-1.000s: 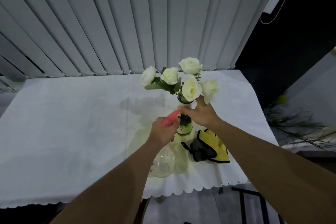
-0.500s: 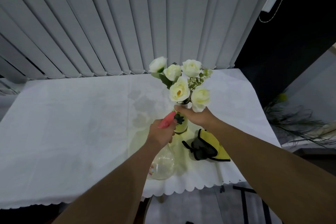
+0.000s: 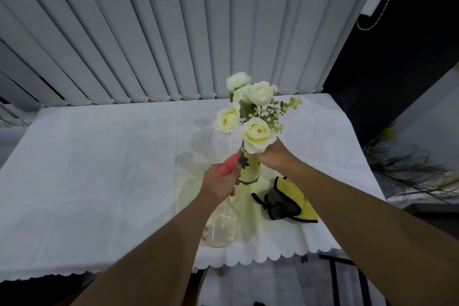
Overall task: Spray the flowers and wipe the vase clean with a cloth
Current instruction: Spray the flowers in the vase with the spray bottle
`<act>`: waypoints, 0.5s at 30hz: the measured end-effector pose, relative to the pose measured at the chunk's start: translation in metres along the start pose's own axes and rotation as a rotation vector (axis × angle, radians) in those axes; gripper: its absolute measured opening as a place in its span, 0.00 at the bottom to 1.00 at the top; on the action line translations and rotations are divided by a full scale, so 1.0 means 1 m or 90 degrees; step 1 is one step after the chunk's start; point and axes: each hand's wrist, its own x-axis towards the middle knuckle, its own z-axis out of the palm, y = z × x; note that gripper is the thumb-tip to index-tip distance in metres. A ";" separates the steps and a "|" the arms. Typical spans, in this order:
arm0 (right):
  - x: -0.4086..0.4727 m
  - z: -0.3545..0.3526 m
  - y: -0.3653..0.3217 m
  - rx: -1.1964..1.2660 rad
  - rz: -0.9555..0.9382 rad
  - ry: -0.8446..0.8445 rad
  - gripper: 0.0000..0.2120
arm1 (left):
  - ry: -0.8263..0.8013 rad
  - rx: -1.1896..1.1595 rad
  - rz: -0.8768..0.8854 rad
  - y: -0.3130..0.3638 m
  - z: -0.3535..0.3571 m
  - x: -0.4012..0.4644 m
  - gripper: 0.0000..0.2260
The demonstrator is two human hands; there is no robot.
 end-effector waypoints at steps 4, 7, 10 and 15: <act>0.005 0.002 0.011 -0.075 -0.020 0.049 0.10 | -0.008 0.002 -0.002 0.001 0.001 -0.001 0.06; 0.006 0.004 0.011 -0.077 0.000 0.105 0.15 | -0.016 -0.003 -0.001 0.001 0.004 -0.001 0.09; 0.012 0.006 0.014 -0.053 0.043 0.090 0.20 | -0.010 0.028 0.007 -0.001 0.005 0.000 0.07; 0.012 0.005 0.019 -0.064 0.081 -0.004 0.17 | 0.006 0.015 -0.027 0.003 0.006 -0.001 0.14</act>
